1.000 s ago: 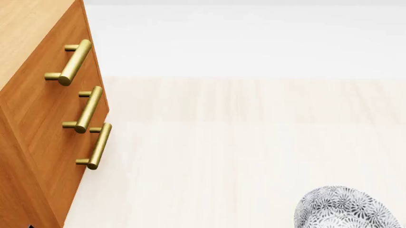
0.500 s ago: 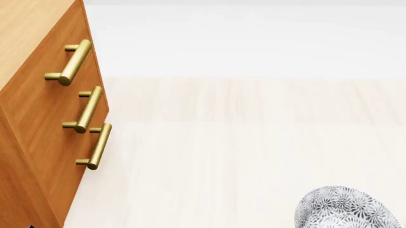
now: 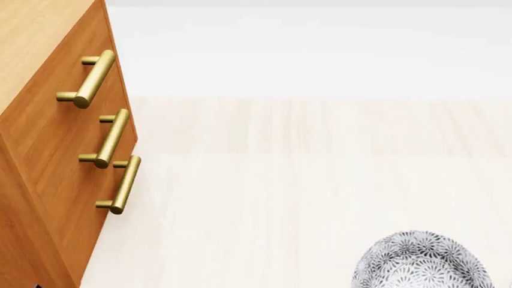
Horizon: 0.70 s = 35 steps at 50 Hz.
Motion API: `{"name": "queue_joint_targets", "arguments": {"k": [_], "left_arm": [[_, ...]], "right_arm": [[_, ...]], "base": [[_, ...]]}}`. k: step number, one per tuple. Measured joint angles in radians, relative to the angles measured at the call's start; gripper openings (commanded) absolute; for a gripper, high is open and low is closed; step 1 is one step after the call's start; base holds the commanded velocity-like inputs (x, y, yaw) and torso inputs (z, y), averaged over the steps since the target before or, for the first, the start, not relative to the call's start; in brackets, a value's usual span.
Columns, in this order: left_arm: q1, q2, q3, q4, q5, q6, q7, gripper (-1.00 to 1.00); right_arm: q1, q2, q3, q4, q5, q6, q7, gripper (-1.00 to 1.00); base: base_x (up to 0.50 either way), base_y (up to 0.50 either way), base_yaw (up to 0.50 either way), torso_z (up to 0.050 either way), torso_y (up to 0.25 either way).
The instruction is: Put the bowl on top of the cabinet.
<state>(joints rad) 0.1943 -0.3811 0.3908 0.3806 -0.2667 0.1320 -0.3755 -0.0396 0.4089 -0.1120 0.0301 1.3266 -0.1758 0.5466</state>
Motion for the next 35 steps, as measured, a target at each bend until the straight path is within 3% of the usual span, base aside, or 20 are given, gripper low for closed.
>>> {"name": "queue_joint_targets", "arguments": {"k": [12, 35], "left_arm": [[-0.002, -0.001, 0.002, -0.005, -0.006, 0.002, 0.0, 1.0], [-0.011, -0.003, 0.008, -0.012, -0.014, -0.002, -0.002, 1.0]], "right_arm": [[-0.022, 0.003, -0.016, -0.042, -0.04, -0.027, -0.037, -1.0], [-0.136, 0.011, -0.046, -0.232, -0.325, -0.15, -0.038, -1.0]], "base": [[0.0, 0.0, 0.0, 0.0, 0.0], [0.0, 0.0, 0.0, 0.0, 0.0]]}}
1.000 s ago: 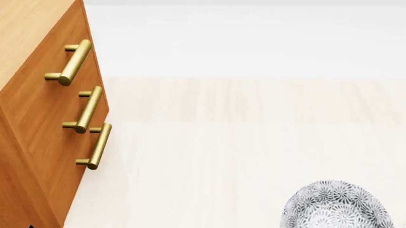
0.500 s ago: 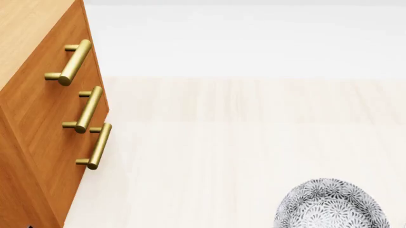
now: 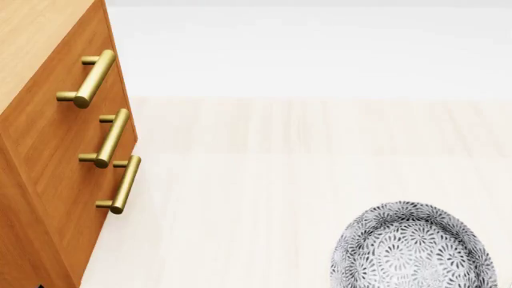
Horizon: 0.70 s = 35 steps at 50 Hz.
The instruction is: Put the bowl on top of the cabinet.
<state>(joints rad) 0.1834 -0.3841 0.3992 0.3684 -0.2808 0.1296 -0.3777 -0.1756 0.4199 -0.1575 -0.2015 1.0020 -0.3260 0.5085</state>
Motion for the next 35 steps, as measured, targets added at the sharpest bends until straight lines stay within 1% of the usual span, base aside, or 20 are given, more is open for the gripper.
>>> {"name": "queue_joint_targets", "arguments": {"k": [11, 24, 35], "left_arm": [[-0.003, -0.002, 0.001, -0.001, -0.002, -0.002, -0.003, 1.0], [-0.025, 0.007, 0.013, -0.029, 0.0, -0.013, 0.0, 1.0], [-0.03, 0.007, 0.016, -0.034, -0.004, -0.014, -0.001, 1.0]], "right_arm": [[-0.017, 0.009, -0.016, -0.046, -0.11, 0.0, 0.041, -1.0], [-0.028, 0.032, -0.022, -0.093, -0.168, 0.018, 0.079, -1.0], [0.013, 0.057, -0.046, -0.115, -0.228, 0.1, 0.149, -1.0]], "base": [[0.0, 0.0, 0.0, 0.0, 0.0], [0.0, 0.0, 0.0, 0.0, 0.0], [0.0, 0.0, 0.0, 0.0, 0.0]]}}
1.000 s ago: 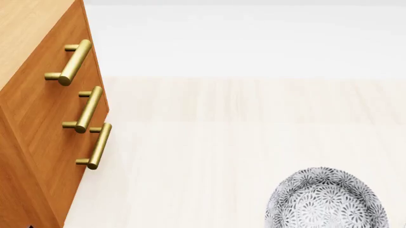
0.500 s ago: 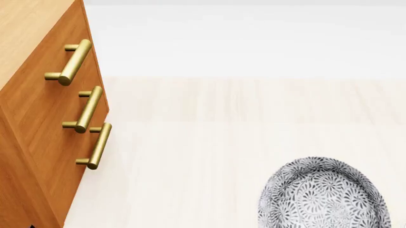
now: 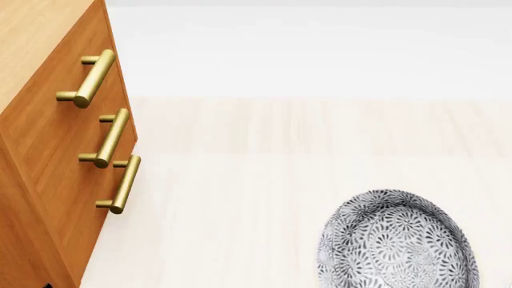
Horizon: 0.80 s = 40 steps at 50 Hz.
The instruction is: Put the bowl on top of the cabinet.
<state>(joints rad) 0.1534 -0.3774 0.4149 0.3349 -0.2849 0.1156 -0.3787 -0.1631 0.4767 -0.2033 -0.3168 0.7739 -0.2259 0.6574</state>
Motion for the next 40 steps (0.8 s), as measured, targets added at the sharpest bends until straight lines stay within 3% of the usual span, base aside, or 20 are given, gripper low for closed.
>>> {"name": "queue_joint_targets", "arguments": {"k": [40], "left_arm": [[0.006, -0.012, 0.001, 0.014, -0.006, 0.005, -0.014, 1.0]], "right_arm": [[0.29, 0.126, -0.092, -0.081, -0.046, 0.485, 0.244, -1.0]], "base": [[0.0, 0.0, 0.0, 0.0, 0.0]]}}
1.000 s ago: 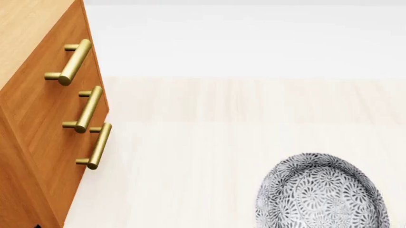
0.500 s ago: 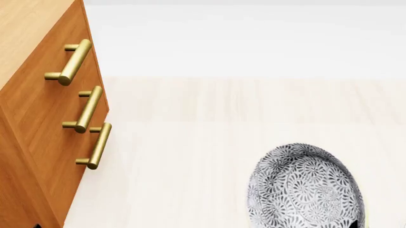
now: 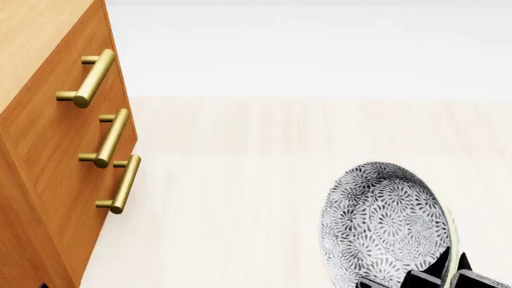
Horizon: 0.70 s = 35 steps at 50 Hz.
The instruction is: Put the bowl on top of the cabinet.
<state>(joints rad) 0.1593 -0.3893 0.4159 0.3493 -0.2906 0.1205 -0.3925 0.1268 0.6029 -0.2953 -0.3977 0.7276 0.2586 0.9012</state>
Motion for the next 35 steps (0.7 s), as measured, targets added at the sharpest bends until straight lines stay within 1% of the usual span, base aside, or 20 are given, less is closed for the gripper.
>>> {"name": "queue_joint_targets", "arguments": {"k": [14, 35], "left_arm": [[0.001, -0.003, 0.001, 0.0, 0.0, 0.004, -0.004, 1.0], [-0.001, -0.008, 0.0, 0.0, -0.01, 0.007, -0.007, 1.0]], "right_arm": [[0.131, -0.019, -0.054, 0.07, -0.022, 0.098, 0.0, -1.0], [0.319, -0.064, -0.128, 0.234, -0.066, 0.164, -0.072, -1.0]], "base": [[0.0, 0.0, 0.0, 0.0, 0.001], [0.0, 0.0, 0.0, 0.0, 0.0]]}}
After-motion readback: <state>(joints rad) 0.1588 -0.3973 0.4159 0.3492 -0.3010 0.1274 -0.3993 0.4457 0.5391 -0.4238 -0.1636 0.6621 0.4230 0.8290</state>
